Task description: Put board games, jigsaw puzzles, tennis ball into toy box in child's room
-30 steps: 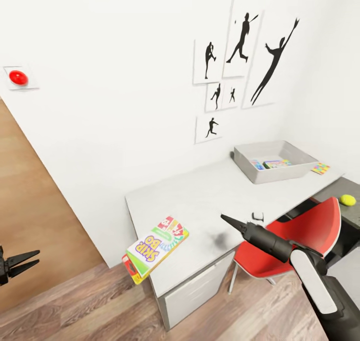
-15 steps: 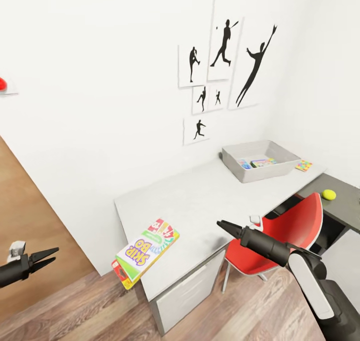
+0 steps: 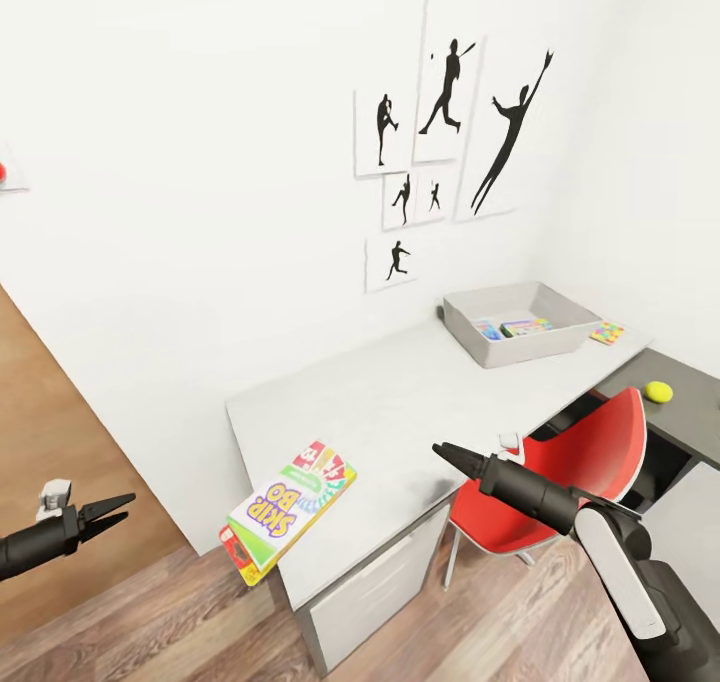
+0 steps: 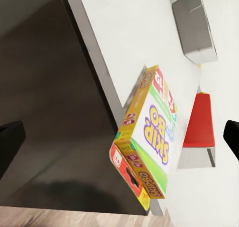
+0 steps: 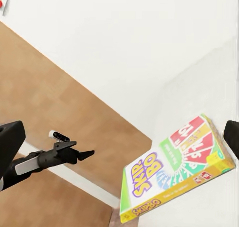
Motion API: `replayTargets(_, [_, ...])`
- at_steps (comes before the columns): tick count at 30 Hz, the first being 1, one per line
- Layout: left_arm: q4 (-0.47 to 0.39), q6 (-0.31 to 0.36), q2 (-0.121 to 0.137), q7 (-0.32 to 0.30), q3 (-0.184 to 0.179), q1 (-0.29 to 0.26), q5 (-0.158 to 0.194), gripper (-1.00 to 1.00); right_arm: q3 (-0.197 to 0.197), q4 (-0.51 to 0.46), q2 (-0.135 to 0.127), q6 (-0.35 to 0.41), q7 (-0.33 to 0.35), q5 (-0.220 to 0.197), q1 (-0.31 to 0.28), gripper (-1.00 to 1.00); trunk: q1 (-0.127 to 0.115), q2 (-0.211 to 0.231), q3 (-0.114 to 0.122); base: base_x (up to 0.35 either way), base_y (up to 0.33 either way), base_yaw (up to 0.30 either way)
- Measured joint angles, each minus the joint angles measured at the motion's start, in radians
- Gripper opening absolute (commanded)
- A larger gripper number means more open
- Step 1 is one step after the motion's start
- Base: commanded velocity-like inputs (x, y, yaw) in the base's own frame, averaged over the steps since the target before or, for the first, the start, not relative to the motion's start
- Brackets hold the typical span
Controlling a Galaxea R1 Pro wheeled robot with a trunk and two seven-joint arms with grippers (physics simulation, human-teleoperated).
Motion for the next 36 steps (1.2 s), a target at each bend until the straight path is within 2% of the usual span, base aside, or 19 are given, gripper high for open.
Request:
replayTargets(11, [-0.001,0.0,-0.002,-0.002,-0.001,0.0,0.001,1.0,0.001,0.0,0.001,-0.001,-0.008,0.002,0.0,1.0,0.0,0.0,0.0,0.107,-0.113,0.0])
replayTargets(22, [-0.001,0.0,-0.002,-0.003,0.001,0.0,0.001,1.0,0.022,0.0,0.002,-0.001,-0.027,0.003,0.0,1.0,0.0,0.0,0.0,0.01,-0.162,0.0])
replayTargets(36, [-0.001,0.0,-0.001,-0.009,0.004,0.0,0.002,1.0,0.027,-0.001,0.003,-0.001,-0.031,0.002,0.0,1.0,0.0,0.0,0.0,0.001,-0.031,0.0])
